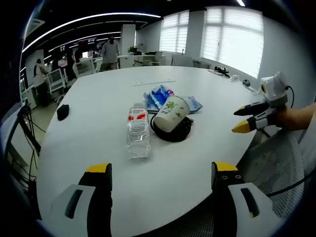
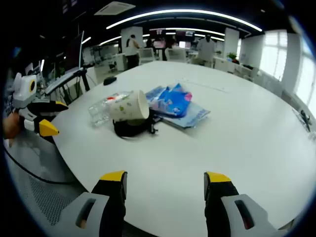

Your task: Arrange the tabletop items into an orderly group along one side of the table until the central work area is clear of visible clutter.

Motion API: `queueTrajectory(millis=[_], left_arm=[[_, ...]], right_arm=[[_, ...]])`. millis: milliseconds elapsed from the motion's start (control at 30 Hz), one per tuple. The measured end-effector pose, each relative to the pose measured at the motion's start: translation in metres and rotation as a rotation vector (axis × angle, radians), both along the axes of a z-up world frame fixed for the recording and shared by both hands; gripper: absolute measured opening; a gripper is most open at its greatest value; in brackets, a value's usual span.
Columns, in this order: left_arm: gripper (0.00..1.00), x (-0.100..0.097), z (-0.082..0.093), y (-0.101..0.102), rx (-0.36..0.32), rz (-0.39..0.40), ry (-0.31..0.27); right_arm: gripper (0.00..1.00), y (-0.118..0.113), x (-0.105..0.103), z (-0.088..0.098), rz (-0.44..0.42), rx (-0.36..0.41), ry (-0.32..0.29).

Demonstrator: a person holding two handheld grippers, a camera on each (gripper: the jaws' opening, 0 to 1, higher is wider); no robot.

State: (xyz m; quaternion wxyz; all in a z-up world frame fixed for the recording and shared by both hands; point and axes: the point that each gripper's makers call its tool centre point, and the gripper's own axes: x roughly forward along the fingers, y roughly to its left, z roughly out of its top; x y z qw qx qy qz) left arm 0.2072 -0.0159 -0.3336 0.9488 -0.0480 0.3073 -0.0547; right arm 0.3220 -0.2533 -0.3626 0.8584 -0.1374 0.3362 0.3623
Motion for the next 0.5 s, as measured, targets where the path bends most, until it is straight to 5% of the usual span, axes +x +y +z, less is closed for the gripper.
queueTrajectory(millis=[233, 500], left_arm=[[0.84, 0.008, 0.002, 0.023, -0.025, 0.064, -0.001], [0.84, 0.004, -0.004, 0.021, 0.017, 0.051, 0.017]], right_arm=[[0.63, 0.000, 0.001, -0.001, 0.006, -0.009, -0.006], [0.64, -0.001, 0.002, 0.001, 0.008, -0.012, -0.005]])
